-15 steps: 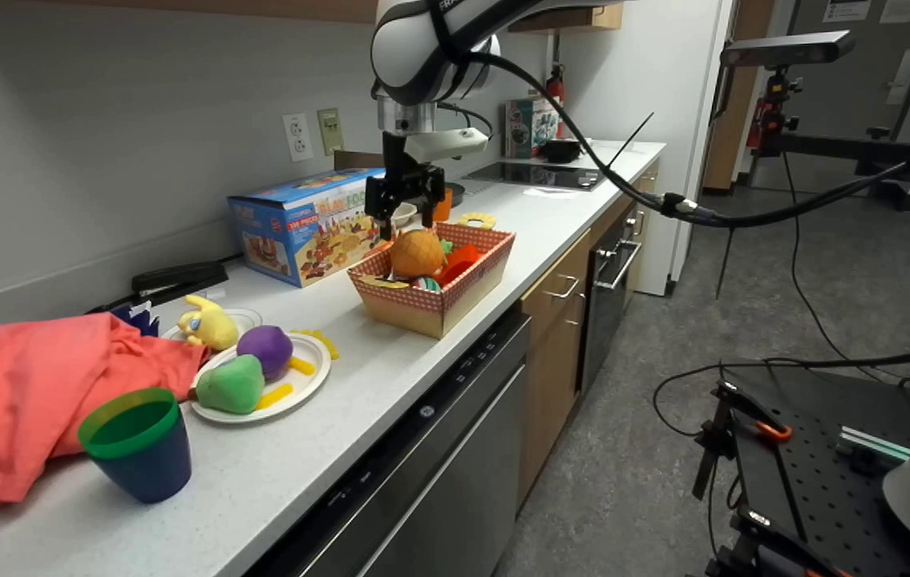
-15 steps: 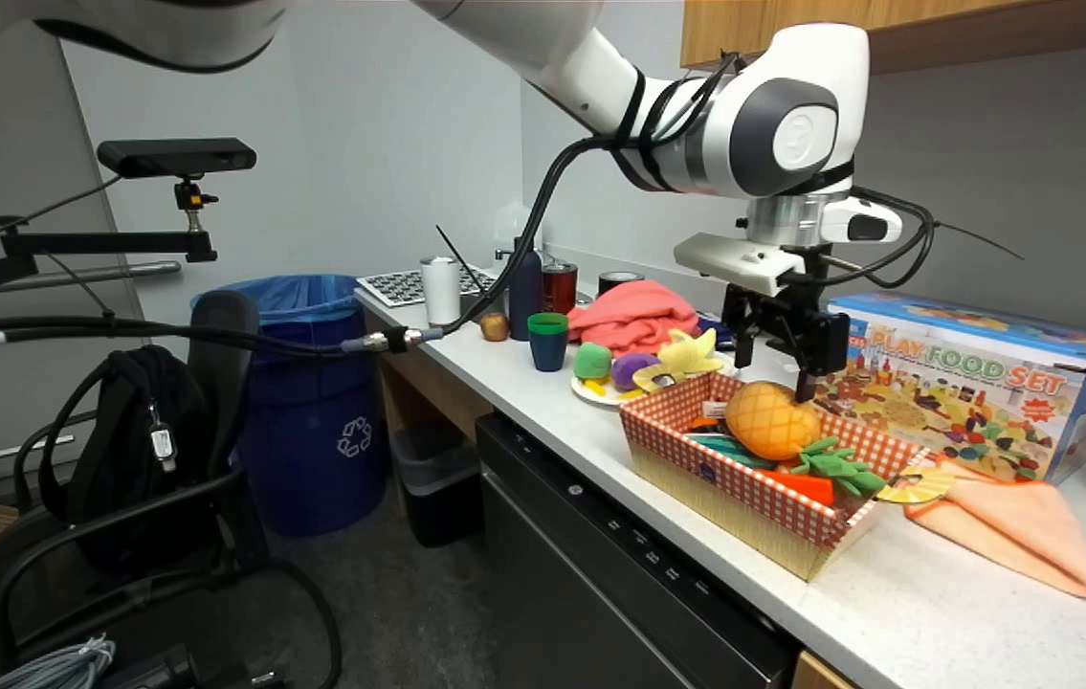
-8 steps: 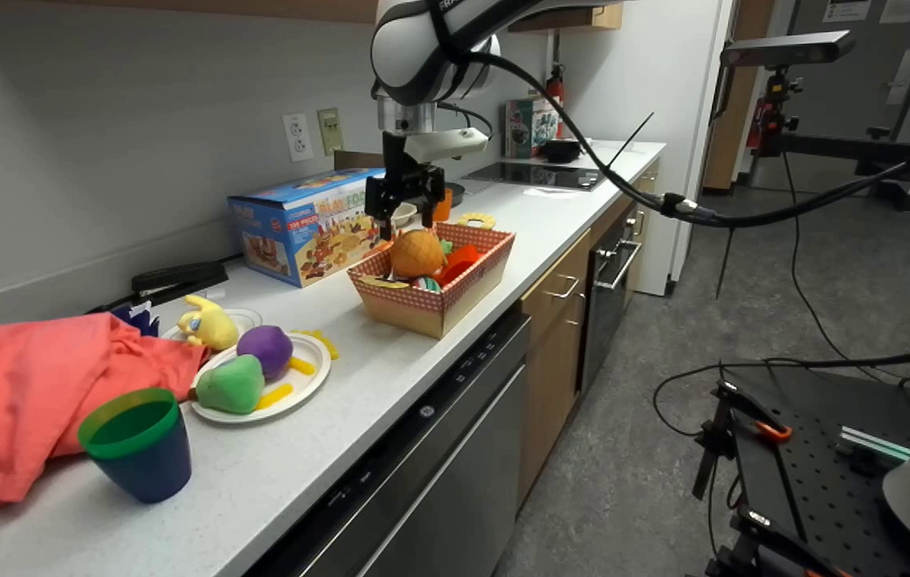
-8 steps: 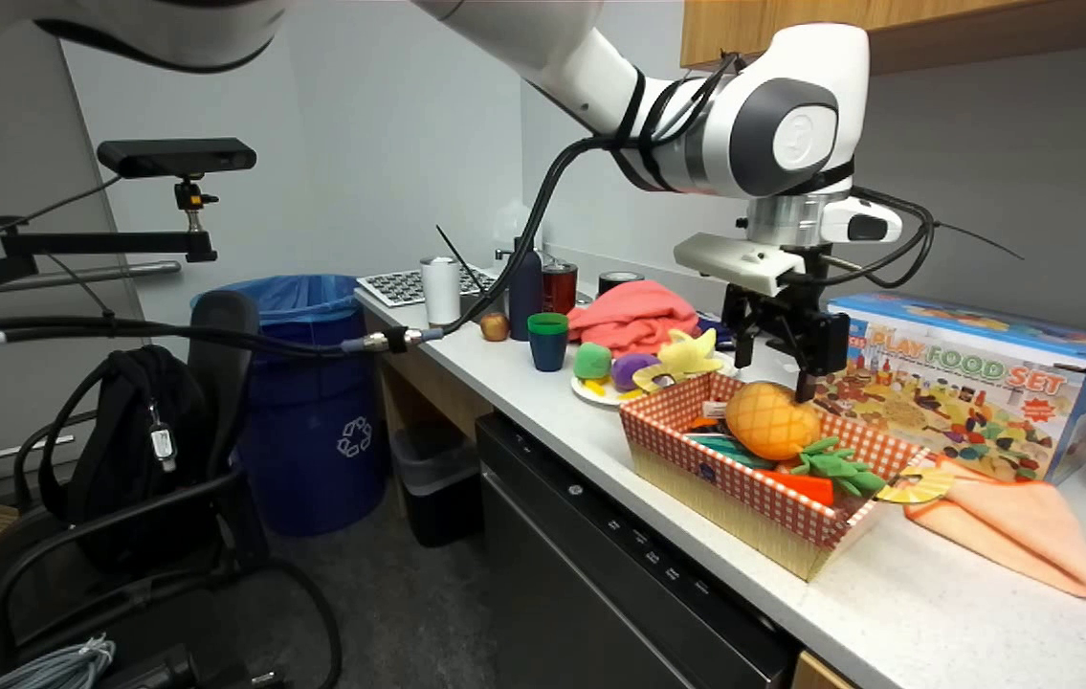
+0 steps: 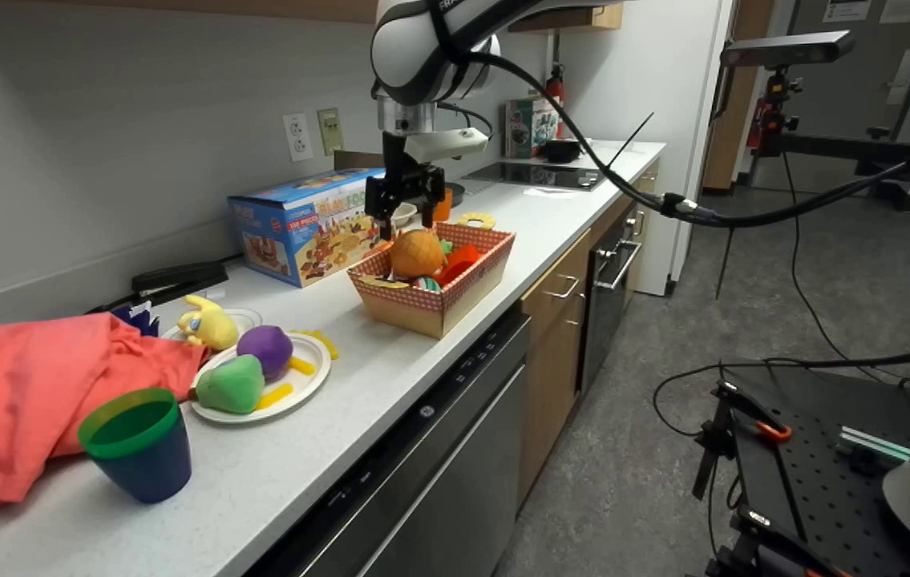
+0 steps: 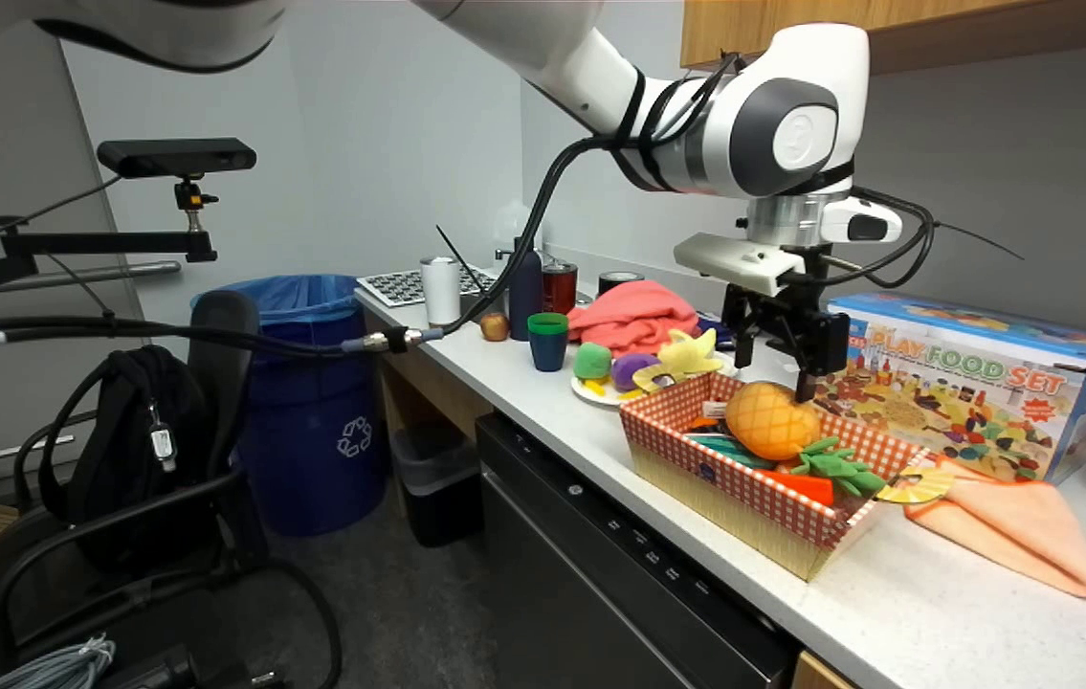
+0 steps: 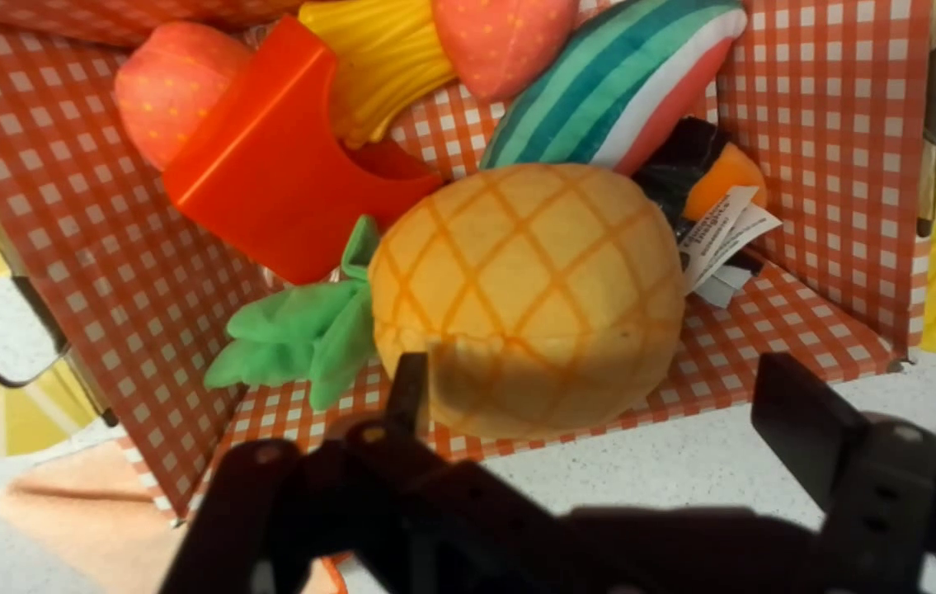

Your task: Remove the toy pineapple from the fruit box and put it on the counter

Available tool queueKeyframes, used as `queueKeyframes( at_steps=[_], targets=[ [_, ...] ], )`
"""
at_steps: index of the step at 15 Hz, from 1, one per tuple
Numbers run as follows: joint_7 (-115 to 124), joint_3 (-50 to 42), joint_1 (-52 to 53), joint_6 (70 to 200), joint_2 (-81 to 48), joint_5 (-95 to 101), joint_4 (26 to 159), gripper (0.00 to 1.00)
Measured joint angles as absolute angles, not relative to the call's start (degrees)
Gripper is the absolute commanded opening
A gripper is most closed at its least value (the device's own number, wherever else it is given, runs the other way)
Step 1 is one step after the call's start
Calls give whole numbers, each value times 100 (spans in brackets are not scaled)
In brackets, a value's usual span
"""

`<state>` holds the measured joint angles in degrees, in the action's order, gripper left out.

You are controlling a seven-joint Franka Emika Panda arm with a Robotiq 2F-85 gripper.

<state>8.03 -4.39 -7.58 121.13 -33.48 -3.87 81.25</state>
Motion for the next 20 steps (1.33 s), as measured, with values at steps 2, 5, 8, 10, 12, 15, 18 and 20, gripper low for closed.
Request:
queueKeyframes(
  at_steps=[2, 5, 8, 10, 12, 15, 18, 20],
  targets=[
    [802, -443, -762, 12100, -3350, -387, 8133, 100],
    [829, -505, -769, 12041, -3400, -380, 8133, 74],
    [885, -532, -767, 11956, -3522, -352, 8122, 49],
    [895, -524, -759, 11900, -3590, -352, 8089, 34],
    [915, -518, -745, 11845, -3621, -352, 8021, 22],
    [953, -519, -721, 11715, -3626, -350, 7922, 2],
    [683, -477, -720, 11499, -3602, -358, 7878, 2],
    [193, -401, -767, 11231, -3576, -380, 7820, 4]
  ],
)
